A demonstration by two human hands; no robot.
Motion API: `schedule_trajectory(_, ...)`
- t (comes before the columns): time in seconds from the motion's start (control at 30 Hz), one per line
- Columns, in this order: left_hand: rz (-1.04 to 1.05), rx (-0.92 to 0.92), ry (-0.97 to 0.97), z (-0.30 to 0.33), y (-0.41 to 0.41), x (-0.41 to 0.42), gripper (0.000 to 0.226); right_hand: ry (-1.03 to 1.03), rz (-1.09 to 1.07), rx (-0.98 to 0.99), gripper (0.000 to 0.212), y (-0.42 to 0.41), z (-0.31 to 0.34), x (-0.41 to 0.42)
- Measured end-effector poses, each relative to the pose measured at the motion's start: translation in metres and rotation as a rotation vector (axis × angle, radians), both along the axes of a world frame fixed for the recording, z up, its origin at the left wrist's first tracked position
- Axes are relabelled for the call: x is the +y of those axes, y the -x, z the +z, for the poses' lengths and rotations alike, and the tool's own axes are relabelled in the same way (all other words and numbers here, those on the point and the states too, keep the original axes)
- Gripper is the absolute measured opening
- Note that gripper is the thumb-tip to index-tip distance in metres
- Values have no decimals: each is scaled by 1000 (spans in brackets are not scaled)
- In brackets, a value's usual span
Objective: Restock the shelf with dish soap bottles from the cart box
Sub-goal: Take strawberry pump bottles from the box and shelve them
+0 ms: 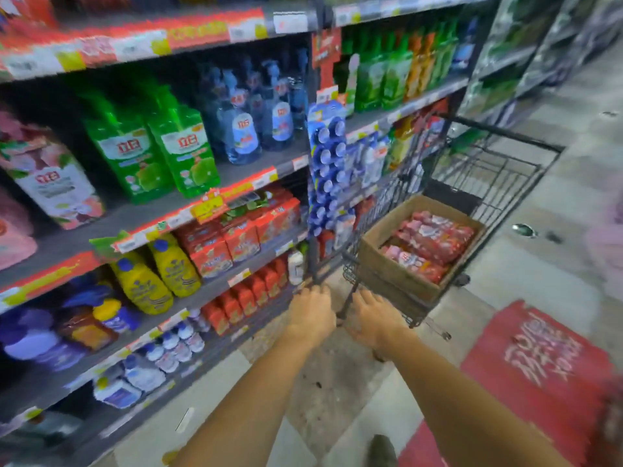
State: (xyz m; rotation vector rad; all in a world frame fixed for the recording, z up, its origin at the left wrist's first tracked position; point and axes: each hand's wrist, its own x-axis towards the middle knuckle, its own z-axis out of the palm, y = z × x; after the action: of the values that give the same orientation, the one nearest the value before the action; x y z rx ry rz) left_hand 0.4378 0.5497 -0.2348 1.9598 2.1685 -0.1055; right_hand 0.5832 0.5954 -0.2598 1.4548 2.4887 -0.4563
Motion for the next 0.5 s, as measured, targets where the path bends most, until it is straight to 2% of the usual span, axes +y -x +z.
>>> schedule_trajectory(0.17,-99,-7,47,-13,-66,25,46,60,-140,-65,77,-78,-17,8)
schedule_trajectory(0.27,-137,3,84,-20,-101,51,39,71,-223,-29,79,-116,-17,19)
schedule_trajectory(0.43,-223,57,107,-18,-169,90,40,109,-293,-7,70,-182,-14,52)
schedule_trajectory(0.5,-244,69,95,-18,-195,109,39,100,-321,1,73,-210,-16,71)
